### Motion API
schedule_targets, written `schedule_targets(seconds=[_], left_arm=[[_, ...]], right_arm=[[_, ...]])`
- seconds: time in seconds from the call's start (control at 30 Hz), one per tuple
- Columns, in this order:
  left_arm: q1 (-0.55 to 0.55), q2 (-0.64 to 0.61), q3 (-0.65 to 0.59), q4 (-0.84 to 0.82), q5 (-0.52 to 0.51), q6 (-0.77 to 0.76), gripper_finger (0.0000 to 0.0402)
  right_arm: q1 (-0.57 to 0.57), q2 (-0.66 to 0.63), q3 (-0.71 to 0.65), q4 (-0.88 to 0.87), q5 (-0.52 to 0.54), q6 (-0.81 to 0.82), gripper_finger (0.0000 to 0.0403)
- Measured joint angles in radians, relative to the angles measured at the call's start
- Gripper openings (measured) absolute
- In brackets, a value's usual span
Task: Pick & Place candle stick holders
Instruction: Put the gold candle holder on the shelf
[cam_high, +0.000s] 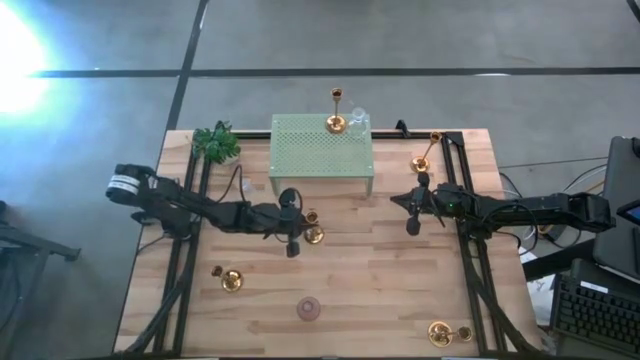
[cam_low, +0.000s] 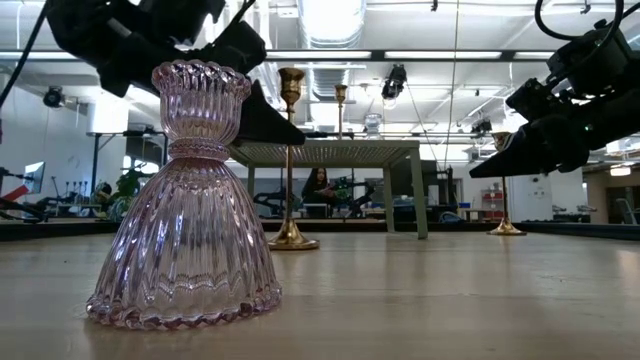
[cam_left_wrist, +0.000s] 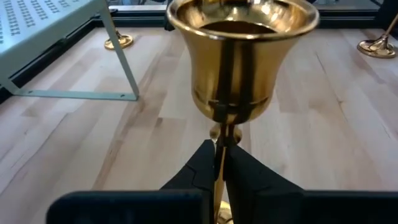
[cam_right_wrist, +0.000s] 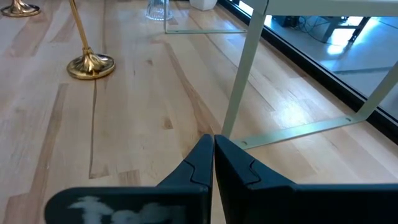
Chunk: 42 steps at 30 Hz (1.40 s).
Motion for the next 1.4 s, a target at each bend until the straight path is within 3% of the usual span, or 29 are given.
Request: schedule_targets(seconds=[0.23, 0.47, 0.67, 0.87, 1.1, 1.4], left_arm=[[0.0, -0.068, 0.062, -0.028, 0.004, -0.001, 0.0021], [0.01, -0.169, 0.296, -0.407, 0.0, 0.014, 0.0021], [0.11, -0.186, 0.5, -0.619, -0.003, 0.065, 0.0021], [0.274, -0.174, 0.616, -0.698, 0.017, 0.094, 0.0021], [0.459, -0.117, 0.711, -0.712, 0.161, 0.089, 0.0021], [0.564, 0.049, 0.868, -0.828, 0.205, 0.13, 0.0021]], right_arm=[[0.0, 0.0, 0.0, 0.0, -0.001, 0.0, 0.0008], [0.0, 0.0, 0.0, 0.0, 0.0, 0.0, 0.0008], [0.0, 0.0, 0.0, 0.0, 0.0, 0.0, 0.0008], [0.0, 0.0, 0.0, 0.0, 0.0, 0.0, 0.0008], [0.0, 0.0, 0.0, 0.0, 0.0, 0.0, 0.0008], [0.0, 0.0, 0.0, 0.0, 0.0, 0.0, 0.0008]])
